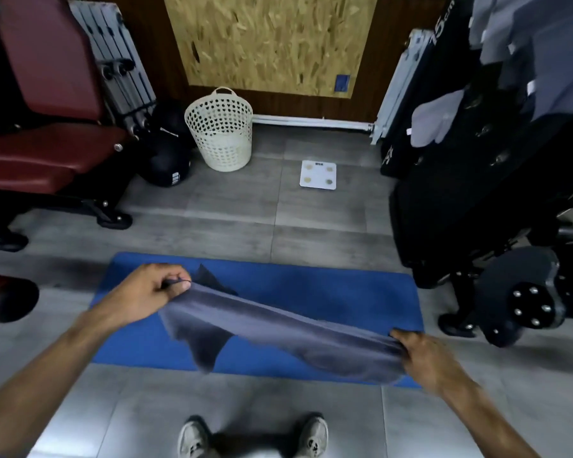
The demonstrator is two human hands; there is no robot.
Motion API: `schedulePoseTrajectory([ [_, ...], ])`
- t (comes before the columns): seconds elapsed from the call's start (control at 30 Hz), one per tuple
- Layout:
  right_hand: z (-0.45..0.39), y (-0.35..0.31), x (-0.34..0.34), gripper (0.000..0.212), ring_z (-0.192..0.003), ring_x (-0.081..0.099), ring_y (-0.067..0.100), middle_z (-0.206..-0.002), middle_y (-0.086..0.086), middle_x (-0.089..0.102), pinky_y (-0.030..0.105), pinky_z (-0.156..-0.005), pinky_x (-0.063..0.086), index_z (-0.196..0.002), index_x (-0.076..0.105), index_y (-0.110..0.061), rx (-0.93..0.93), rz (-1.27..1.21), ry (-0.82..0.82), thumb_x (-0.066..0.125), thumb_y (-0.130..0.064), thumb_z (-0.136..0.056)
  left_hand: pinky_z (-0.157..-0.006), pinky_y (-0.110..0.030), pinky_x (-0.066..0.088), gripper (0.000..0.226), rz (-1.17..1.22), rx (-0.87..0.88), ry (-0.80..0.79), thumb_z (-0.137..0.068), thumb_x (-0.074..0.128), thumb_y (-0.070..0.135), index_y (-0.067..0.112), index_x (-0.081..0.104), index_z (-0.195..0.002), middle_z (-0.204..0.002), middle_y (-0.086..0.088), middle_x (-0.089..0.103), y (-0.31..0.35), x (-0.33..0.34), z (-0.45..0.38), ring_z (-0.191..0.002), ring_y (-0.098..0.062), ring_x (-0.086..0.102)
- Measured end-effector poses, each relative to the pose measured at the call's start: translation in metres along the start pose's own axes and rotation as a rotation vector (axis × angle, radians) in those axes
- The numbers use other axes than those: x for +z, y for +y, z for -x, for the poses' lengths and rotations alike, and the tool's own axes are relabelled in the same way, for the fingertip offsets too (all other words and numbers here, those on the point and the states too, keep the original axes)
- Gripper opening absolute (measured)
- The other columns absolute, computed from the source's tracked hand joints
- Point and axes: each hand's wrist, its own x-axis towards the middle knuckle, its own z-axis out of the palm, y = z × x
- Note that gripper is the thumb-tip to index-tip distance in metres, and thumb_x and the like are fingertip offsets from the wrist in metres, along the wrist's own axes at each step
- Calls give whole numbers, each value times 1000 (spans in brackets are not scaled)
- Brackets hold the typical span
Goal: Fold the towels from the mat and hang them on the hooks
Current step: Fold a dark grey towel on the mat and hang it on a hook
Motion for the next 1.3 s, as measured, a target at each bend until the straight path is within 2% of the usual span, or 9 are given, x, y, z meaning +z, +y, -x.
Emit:
schedulePoseTrajectory([
  [0.17, -2, 48, 5, 23, -71, 54, 9, -74, -12, 50, 20, -55, 34, -61, 44, -33, 66, 122, -147, 53, -25, -81, -53, -24, 38, 34, -92, -37, -321, -75, 70, 52, 21, 61, -65, -55, 13, 53, -21, 27, 9, -51, 1, 47],
  [0.33, -53, 76, -6, 19, -78, 60, 12, -75, -10, 60, 31, -70, 47, -64, 53, -28, 107, 39, -158, 55, -12, -75, -53, -22, 34, 36, -41, -89, -422, -81, 70, 45, 18, 55, -63, -54, 9, 45, -75, 41, -10, -52, 1, 43],
  [0.43, -107, 69, 14, 17, -97, 63, 16, -93, -9, 68, 32, -84, 46, -66, 55, -29, 123, 106, -88, 57, -21, -82, -54, -23, 35, 30, -74, -140, -326, -84, 72, 33, 19, 54, -64, -56, 7, 46, -119, 73, -42, -53, -3, 44],
  [0.53, -176, 62, 54, 18, -114, 59, 19, -116, -7, 67, 33, -98, 42, -98, 70, -33, 169, 205, 33, 56, -30, -88, -58, -30, 41, 23, -119, -160, -222, -85, 73, 22, 17, 58, -67, -59, 1, 54, -174, 116, -84, -56, -14, 50],
  [0.6, -210, 62, 63, 31, -121, 56, 29, -130, 6, 62, 36, -102, 41, -119, 69, -23, 264, 16, 95, 56, -18, -91, -58, -30, 41, 23, -156, -268, -129, -86, 71, 16, 16, 59, -66, -58, 2, 55, -189, 127, -115, -56, -16, 48],
  [0.73, -330, 64, 121, 34, -110, 61, 41, -120, 21, 65, 43, -96, 48, -119, 69, -14, 393, -337, 469, 53, -5, -89, -70, -31, 43, 12, -157, -177, 175, -89, 63, 3, 7, 66, -78, -74, -12, 65, -257, 173, -203, -73, -23, 61],
  [0.9, -416, 80, 157, 42, -100, 63, 39, -108, 20, 69, 44, -91, 53, -108, 71, -11, 335, -404, 804, 44, 5, -81, -71, -30, 43, 5, -219, 72, 518, -90, 63, 4, 1, 67, -92, -81, -15, 69, -304, 203, -263, -75, -25, 63],
  [1.13, -490, 142, 336, 36, -78, 63, 36, -88, 25, 67, 43, -77, 52, -106, 64, -7, 256, -482, 867, 46, 11, -81, -55, -32, 43, 31, -174, 63, 423, -86, 69, 7, 33, 55, -76, -64, -7, 62, -434, 376, -274, -55, -23, 57],
  [1.3, -524, 185, 484, 30, -75, 64, 34, -86, 23, 69, 28, -66, 43, -91, 70, 2, 148, -418, 788, 44, 3, -76, -55, -31, 45, 13, -273, -4, 325, -81, 62, 27, 18, 69, -73, -72, -4, 67, -522, 516, -259, -63, -28, 64],
])
